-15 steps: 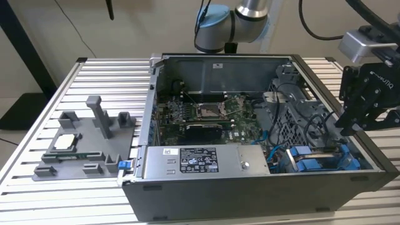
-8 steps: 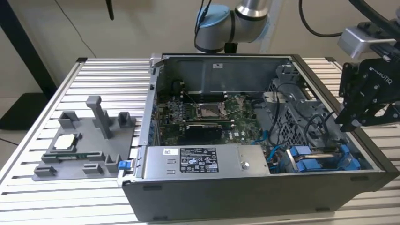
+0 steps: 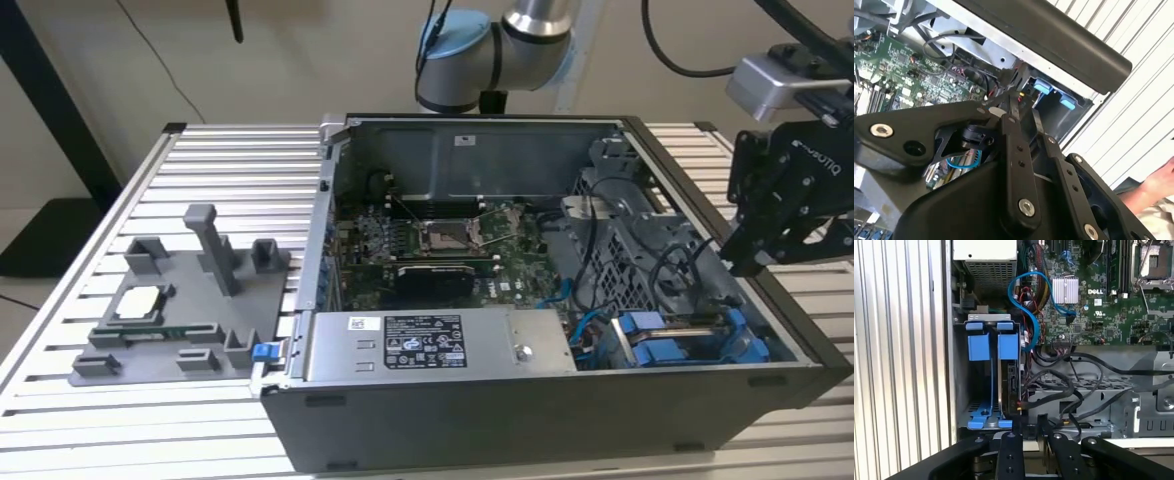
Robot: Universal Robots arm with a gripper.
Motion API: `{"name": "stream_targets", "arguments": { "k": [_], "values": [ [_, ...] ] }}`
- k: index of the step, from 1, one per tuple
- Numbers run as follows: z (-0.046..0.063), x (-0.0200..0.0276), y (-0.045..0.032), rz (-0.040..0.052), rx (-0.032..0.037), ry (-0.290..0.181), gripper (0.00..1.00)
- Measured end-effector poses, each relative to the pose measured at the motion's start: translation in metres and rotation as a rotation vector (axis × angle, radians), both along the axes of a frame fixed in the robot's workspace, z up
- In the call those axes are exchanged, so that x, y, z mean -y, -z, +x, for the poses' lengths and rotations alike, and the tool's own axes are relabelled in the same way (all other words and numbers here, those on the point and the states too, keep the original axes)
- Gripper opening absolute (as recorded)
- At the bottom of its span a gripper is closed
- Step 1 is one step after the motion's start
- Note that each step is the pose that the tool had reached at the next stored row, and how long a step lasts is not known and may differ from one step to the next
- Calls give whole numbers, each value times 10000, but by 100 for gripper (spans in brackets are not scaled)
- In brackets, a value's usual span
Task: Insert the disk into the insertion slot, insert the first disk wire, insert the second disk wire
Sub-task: 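Insert the first disk wire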
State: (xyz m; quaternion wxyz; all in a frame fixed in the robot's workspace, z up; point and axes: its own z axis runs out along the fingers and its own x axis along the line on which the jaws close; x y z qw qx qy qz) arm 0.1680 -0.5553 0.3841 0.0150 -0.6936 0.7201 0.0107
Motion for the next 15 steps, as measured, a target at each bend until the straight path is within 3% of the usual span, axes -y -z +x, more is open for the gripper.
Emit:
{"name": "stream_targets", "arguments": {
  "k": [6,10,15],
  "values": [
    [111,-57,-6,-3,-9,1,100],
    [139,-65,-66,-3,-90,0,100],
    [170,-89,-33,7,-149,38,100]
  ]
}}
